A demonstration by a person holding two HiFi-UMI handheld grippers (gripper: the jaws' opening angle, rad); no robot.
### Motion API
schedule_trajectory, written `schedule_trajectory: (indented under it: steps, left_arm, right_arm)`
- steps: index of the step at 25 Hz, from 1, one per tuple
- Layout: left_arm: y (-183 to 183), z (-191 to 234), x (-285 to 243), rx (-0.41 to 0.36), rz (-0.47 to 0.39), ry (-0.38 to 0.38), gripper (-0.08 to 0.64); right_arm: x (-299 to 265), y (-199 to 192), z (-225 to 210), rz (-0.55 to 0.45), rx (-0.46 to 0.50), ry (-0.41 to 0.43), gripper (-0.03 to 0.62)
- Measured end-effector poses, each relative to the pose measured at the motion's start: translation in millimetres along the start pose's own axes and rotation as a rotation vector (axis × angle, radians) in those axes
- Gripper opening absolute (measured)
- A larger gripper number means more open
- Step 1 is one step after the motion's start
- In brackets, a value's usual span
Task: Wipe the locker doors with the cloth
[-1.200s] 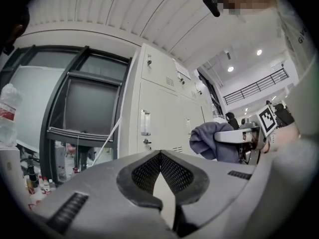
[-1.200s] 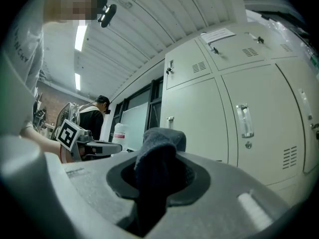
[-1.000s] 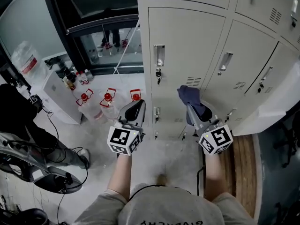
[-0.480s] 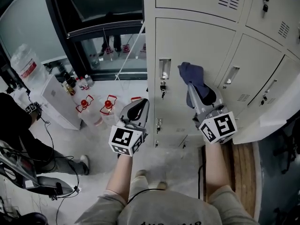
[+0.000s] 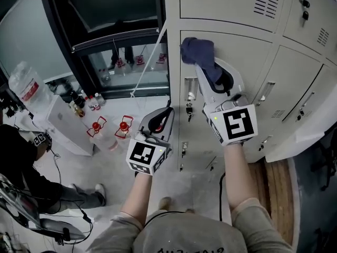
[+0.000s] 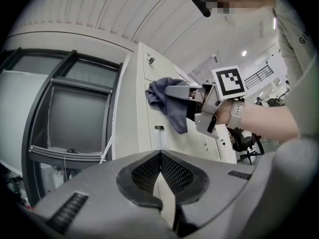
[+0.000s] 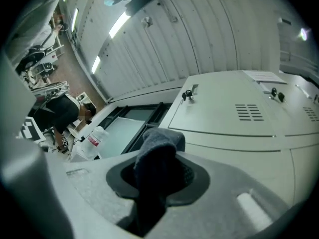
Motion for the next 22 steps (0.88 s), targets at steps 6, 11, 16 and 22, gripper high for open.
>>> schedule_trajectory:
  steps: [6, 11, 16, 22]
  left_arm:
    - [1.1, 13.5, -1.1, -0.012, -0.002, -0.022, -0.002]
    - [-0.4, 22.0, -4.9, -0.019, -0.006, -0.015, -0.002]
    - [-1.0, 24.3, -12.5, -0.026, -0.013, -0.008, -0.002]
    - [-4.4, 23.7, -17.4, -0.03, -0.017, 0.015, -0.002]
  right_arm:
    - [-35.8, 8.9, 16.0, 0.0, 0.015, -0.041, 0.083]
    - [-37.6, 1.4, 5.7, 0.018, 0.066, -0.079, 0.083]
    - [-24.9, -8.2, -21.2, 0.041, 0.089, -0.13, 0.083]
    - [-0.8, -25.3, -74.0, 0.049, 0.049, -0.225, 0.083]
Point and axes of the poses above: the fingertips, and each gripper's own axes: x backward along the fingers, z to its left, y out of its top, the point moved 2 cm from there along x, backward along the fingers, and after that the axes turned 10 degrees about -y, right-handed, at the moved point
